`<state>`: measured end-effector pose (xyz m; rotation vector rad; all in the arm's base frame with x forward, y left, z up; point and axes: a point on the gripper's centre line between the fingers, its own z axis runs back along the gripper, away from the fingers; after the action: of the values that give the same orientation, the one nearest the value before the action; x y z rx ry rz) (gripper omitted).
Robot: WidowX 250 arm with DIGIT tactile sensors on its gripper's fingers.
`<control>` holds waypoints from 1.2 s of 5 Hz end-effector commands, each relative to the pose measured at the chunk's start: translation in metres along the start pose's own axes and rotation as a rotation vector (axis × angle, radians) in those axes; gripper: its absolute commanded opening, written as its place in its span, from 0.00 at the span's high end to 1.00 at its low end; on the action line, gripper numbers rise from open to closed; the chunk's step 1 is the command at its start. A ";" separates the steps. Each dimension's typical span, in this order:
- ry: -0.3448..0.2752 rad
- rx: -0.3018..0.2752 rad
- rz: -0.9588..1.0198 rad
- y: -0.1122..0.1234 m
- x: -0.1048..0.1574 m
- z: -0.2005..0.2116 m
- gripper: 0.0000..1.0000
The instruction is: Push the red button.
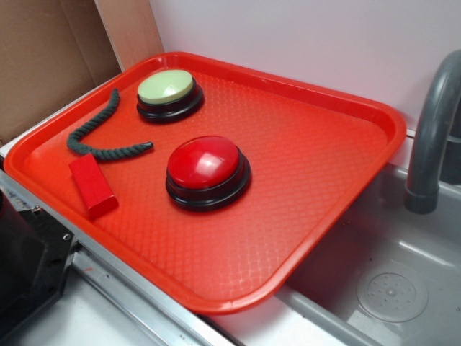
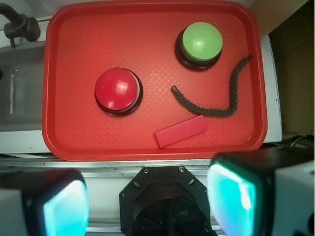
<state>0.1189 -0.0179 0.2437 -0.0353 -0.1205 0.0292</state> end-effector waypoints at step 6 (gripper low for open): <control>0.078 0.018 -0.617 -0.031 0.072 -0.191 0.00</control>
<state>0.2116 -0.0485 0.0587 0.0185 -0.0209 -0.5866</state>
